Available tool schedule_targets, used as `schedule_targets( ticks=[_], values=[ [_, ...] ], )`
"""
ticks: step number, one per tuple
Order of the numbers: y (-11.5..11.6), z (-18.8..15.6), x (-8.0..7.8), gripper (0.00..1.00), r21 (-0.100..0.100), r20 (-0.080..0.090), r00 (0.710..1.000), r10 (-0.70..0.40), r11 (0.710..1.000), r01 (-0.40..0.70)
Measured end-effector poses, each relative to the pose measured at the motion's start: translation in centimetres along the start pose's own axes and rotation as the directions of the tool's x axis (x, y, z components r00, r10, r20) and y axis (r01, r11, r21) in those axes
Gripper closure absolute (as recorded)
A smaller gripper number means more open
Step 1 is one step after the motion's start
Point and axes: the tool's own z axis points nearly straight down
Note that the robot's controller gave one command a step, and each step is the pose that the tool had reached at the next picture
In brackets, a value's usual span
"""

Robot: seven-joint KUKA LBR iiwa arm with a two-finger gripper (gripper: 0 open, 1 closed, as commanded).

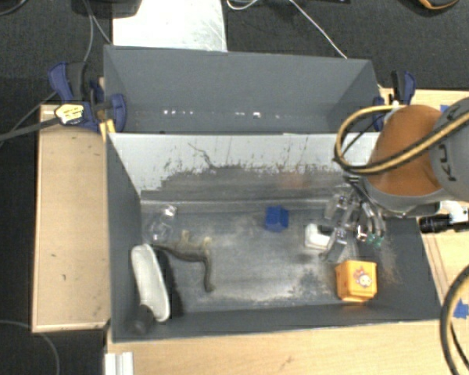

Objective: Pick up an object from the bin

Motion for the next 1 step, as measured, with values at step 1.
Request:
schedule_targets(
  ticks=[1],
  values=[
    [-0.09, 3.04, -1.32, 0.0, -0.001, 0.008, 0.999, 0.036, 0.999, -0.036]
  ],
)
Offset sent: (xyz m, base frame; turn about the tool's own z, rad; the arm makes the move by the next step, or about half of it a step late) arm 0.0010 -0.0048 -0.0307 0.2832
